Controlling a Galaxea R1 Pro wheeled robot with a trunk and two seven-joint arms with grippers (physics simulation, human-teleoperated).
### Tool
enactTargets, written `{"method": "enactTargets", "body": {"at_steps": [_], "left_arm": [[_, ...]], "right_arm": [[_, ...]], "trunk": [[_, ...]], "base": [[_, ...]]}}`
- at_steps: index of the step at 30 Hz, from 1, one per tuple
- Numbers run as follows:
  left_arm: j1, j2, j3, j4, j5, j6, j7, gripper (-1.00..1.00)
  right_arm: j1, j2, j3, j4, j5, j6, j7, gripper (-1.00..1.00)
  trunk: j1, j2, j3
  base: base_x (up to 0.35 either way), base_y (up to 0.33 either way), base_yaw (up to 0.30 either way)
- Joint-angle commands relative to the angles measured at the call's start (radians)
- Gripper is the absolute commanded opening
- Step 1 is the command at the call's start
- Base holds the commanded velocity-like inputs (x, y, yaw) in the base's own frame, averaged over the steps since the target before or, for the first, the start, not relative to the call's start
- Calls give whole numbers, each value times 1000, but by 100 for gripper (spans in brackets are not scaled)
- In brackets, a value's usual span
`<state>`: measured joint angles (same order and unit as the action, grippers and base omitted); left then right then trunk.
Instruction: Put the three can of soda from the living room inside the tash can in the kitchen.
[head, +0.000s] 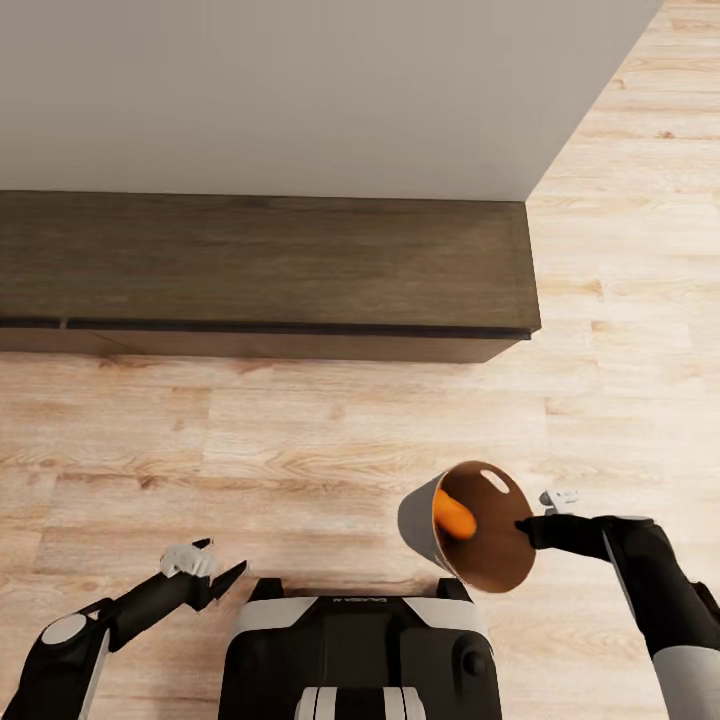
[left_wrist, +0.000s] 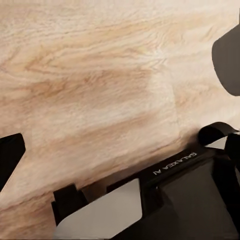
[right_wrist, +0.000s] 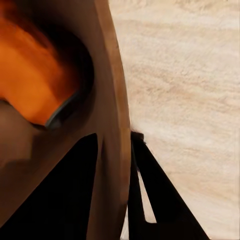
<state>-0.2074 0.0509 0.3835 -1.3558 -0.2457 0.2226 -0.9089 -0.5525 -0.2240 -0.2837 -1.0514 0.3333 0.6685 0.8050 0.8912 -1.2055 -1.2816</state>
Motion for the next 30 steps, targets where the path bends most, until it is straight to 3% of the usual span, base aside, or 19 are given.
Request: {"method": "enactTargets", "body": {"at_steps": [1,6,10,20,26,30], "left_arm": [[-5,0,0,20,3,-10,66,100],[-13,0,-1,80,9,-44,284,100],[-15,0,-1,100,20,-51,332,100],[-14,-1,0,106,27,-51,349,100],[-14,-33,-1,102,28,-49,349,100],[-13,-39,-2,102,28,-49,349,100]], "right_arm": [[0,7,16,-1,-13,10,-20,-100],[1,36,47,-3,-15,2,-120,-100],[2,51,55,-4,-13,-2,-146,-100],[3,61,56,-11,-15,-3,-162,-100],[3,63,59,-13,-17,-3,-164,-100],[3,65,60,-13,-18,-3,-164,-100]], "trunk": [[0,0,0],[0,0,0],[0,0,0],[0,0,0],[0,0,0],[0,0,0]], "base": [[0,0,0],[1,0,0],[65,0,0],[73,0,0],[2,0,156],[0,0,230]]}}
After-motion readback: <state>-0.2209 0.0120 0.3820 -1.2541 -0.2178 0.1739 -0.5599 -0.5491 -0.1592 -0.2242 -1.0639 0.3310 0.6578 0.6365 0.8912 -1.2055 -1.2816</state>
